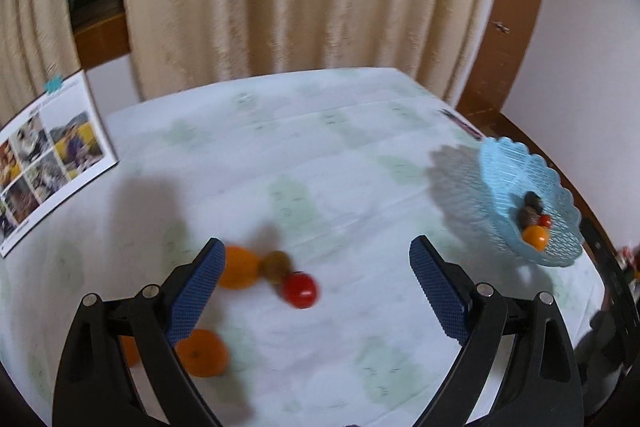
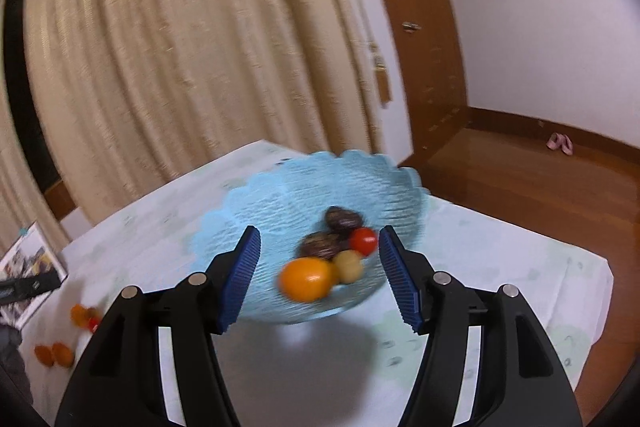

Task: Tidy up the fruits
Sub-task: 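Move both open tools back toward the fruits on the table, then grasp an orange with the left tool while the right tool grasps a red tomato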

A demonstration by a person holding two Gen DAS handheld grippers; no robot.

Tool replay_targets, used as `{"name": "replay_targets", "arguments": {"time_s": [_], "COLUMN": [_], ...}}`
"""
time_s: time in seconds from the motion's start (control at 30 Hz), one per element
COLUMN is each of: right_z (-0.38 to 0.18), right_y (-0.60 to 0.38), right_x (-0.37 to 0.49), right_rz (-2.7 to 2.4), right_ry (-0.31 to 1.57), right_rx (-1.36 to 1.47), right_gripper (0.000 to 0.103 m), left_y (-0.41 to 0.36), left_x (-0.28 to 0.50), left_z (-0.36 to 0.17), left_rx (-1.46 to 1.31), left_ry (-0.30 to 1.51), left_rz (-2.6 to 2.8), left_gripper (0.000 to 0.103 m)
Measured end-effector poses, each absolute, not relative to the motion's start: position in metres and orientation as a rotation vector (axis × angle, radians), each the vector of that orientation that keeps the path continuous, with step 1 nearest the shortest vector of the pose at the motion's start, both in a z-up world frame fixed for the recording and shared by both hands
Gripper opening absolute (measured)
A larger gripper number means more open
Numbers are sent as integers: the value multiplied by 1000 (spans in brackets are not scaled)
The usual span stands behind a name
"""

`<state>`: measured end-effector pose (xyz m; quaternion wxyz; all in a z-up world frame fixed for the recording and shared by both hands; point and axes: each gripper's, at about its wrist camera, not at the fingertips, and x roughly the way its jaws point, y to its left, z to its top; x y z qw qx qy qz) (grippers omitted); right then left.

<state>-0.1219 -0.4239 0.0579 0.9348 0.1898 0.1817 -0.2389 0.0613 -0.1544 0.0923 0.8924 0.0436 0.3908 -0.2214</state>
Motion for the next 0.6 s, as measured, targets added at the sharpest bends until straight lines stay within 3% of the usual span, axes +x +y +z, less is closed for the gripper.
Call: {"name": "replay_targets", "arguments": {"time_s": [0.1, 0.3, 0.47, 0.6], "right_z": [64, 66, 59, 54], "right_y": [-400, -362, -344, -331], "right_x": [-112, -92, -80, -72], "right_rz": [-403, -259, -190, -154], "right_ry": [398, 470, 531, 566], "right_rx": [336, 287, 301, 300], "right_gripper": [73, 74, 74, 74], "left_y": [-139, -119, -107, -101], "left_x": [72, 92, 107, 113], "left_z": [87, 67, 44, 32], "left_rx": [61, 5, -37, -73], "left_ry": [835, 914, 991, 1027], "left_rz": [-434, -419, -408, -415], "left_gripper": [89, 76, 55, 49]}}
